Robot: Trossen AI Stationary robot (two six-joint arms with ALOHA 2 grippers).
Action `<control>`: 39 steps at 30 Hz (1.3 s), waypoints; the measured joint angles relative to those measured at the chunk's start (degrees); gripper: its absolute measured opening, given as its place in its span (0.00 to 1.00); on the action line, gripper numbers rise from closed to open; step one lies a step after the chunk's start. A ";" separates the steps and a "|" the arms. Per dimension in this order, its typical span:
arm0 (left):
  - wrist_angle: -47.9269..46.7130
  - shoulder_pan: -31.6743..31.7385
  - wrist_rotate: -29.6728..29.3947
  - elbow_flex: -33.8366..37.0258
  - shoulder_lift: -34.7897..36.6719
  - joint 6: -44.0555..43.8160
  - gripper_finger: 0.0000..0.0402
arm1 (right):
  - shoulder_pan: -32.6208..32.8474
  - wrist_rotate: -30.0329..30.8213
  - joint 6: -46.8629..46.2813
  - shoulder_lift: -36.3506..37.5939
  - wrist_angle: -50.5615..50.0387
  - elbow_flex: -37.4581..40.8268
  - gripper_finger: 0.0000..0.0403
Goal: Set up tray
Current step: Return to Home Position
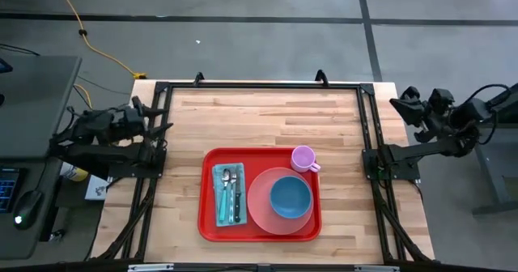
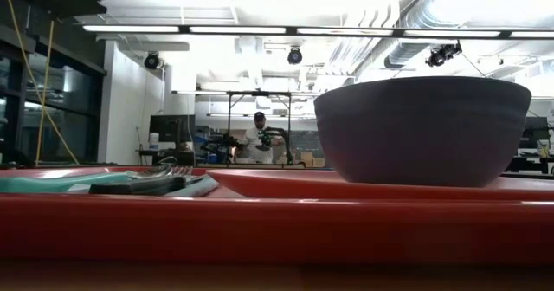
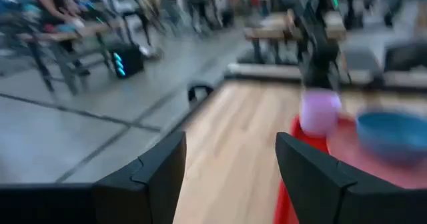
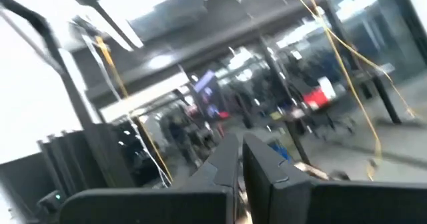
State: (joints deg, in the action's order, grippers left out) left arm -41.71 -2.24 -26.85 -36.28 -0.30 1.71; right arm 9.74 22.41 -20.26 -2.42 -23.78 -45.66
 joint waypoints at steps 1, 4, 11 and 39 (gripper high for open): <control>-1.37 -0.02 0.86 -0.23 -0.21 0.41 0.65 | 0.00 -0.82 1.45 0.00 2.97 1.20 0.00; 0.05 -0.02 3.34 1.19 -0.62 1.12 0.65 | 0.00 -2.10 5.83 0.07 11.11 4.90 0.00; 6.75 0.00 8.90 7.80 -0.10 1.25 0.65 | 0.00 -2.01 9.15 1.06 30.85 16.81 0.00; 44.21 -0.02 20.37 32.84 -0.11 -0.65 0.65 | 0.00 -2.00 24.02 1.05 58.57 42.20 0.00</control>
State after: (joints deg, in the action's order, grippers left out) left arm 2.50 -2.26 -6.48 -3.43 -0.42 1.06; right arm 9.74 20.41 3.75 -1.37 34.79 -3.46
